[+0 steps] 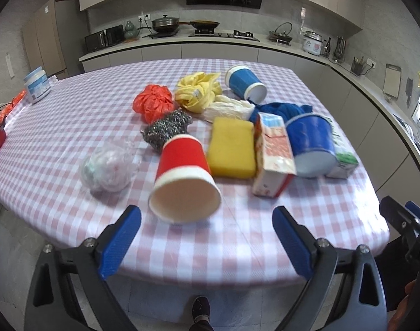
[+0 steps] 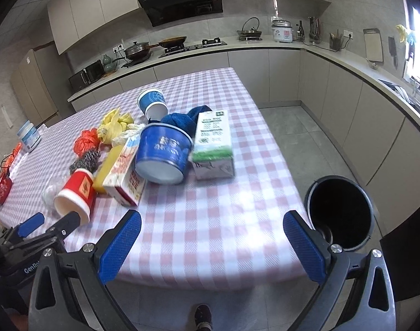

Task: Collect trash
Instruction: 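Grasp the red paper cup with the left tool while the right tool grasps the blue paper bowl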

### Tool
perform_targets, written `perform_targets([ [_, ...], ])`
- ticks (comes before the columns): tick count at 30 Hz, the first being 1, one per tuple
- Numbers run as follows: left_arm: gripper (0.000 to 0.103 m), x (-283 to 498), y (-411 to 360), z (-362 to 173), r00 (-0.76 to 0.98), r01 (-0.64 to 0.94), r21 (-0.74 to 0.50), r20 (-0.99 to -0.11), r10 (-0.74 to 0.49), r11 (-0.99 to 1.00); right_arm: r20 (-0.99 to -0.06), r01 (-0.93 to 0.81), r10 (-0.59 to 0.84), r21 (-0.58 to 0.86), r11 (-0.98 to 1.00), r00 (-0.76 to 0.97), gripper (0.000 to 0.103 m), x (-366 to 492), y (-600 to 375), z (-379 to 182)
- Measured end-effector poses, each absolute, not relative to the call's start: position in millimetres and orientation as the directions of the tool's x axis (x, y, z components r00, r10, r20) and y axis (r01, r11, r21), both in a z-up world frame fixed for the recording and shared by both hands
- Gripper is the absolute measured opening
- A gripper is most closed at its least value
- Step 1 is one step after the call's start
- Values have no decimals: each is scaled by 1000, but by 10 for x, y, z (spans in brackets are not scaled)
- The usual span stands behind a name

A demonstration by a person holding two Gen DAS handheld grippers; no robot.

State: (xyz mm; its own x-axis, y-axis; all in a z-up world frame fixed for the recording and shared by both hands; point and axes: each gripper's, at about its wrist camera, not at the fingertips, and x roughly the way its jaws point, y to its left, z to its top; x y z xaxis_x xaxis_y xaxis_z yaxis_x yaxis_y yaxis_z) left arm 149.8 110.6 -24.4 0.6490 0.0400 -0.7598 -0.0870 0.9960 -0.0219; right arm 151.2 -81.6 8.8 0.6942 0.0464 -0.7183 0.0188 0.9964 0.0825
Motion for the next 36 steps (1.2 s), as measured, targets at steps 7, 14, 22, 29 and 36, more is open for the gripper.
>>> perform_targets([
  [7,93,1823,1226,-389,622,-61,-25,-783,18,998,-718,16,52,87,996,694,103,1901,-597,88],
  [14,77,2003,1339,-537,585,-30,-56,-810,-28,998,-734,19,50,85,996,678,103,2276,-418,1],
  [22,65,2002,1439,-553,596,25,-98,-798,-93,995,-745,27,42,80,996,666,103,2576,-269,-97],
  [29,59,2044,1468,-552,594,55,-110,-795,-121,992,-754,11,76,110,994,652,76,2714,-193,-179],
  [36,65,2111,1470,-583,585,61,-105,-802,-121,993,-760,-3,84,107,994,644,75,2790,-135,-224],
])
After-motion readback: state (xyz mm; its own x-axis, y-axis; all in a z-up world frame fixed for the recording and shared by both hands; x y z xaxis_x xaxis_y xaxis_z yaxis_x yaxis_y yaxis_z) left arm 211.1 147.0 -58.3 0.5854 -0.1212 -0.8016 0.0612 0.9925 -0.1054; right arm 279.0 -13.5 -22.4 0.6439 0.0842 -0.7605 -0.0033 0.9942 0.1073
